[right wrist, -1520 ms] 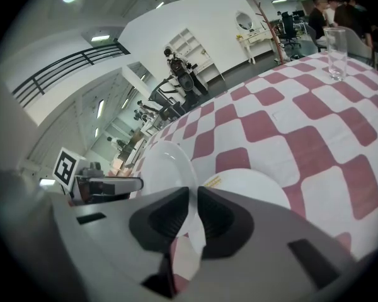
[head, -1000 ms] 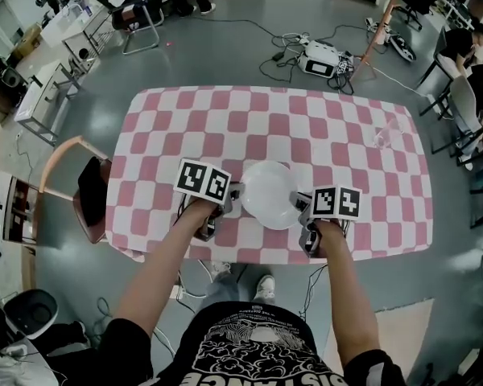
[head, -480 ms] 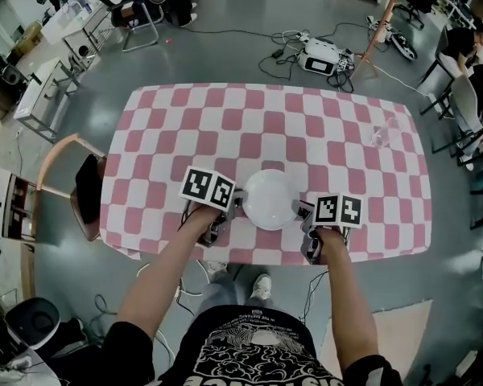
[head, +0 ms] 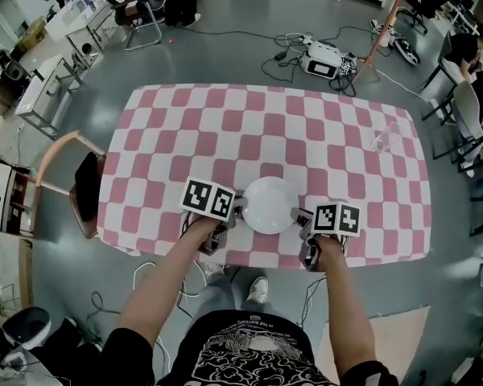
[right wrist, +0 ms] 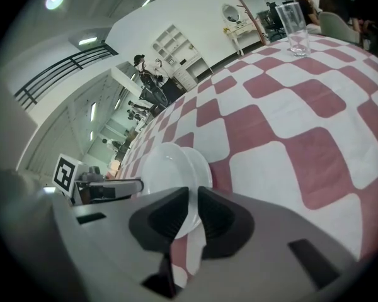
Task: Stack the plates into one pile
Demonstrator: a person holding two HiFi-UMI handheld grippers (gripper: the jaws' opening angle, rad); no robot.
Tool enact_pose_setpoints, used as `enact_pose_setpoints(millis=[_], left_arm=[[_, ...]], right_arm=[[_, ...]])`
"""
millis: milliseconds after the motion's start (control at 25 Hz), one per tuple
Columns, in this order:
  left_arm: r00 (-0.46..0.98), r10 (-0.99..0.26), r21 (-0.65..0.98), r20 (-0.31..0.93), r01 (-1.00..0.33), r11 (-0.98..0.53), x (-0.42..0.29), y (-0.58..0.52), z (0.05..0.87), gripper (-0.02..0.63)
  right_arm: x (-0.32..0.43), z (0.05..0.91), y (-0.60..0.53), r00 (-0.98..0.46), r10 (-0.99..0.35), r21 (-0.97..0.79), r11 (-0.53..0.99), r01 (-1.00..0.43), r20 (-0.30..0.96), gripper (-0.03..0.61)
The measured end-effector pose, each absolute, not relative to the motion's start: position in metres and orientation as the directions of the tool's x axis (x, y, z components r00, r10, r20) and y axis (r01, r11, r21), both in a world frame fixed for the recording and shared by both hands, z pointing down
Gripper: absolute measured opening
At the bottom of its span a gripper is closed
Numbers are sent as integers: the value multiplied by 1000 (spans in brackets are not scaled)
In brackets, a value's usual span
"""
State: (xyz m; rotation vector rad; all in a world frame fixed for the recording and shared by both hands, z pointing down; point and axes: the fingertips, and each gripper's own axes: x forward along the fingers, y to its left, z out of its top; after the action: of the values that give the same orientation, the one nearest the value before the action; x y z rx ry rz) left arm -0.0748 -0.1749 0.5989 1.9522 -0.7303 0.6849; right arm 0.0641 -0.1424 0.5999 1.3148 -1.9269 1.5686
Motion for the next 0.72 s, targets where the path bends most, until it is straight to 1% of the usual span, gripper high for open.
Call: enact_pose_setpoints(millis=[400,720], left_arm=[[660,-262,534,704,-735,-419,-72,-177,599,51],[654,-288,517,700,-742,-427,-74,-183,597,68]], right_arm=[[64,603,-141,-516,-454,-585,-16,-811,727,74],[67,602,-141,-508,-464,-575,-5,-818,726,130]])
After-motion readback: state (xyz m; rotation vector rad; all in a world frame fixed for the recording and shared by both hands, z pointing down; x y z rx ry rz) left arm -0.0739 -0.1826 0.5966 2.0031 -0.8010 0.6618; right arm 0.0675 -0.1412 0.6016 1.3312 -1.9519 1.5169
